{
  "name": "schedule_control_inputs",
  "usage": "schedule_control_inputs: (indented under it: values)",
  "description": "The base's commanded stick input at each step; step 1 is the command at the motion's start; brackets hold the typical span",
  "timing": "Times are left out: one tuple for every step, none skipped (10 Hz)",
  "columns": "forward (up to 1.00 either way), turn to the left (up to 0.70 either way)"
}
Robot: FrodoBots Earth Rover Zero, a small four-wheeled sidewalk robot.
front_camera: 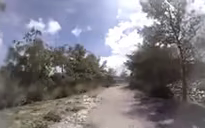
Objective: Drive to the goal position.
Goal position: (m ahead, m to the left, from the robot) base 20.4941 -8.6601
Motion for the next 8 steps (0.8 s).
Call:
schedule_control_inputs:
  values:
    - [0.7,0.0]
    - [0.7,0.0]
    - [0.7,0.0]
    - [0.7,0.0]
    - [0.7,0.0]
    - [0.7,0.0]
    - [0.7,0.0]
    - [0.7,0.0]
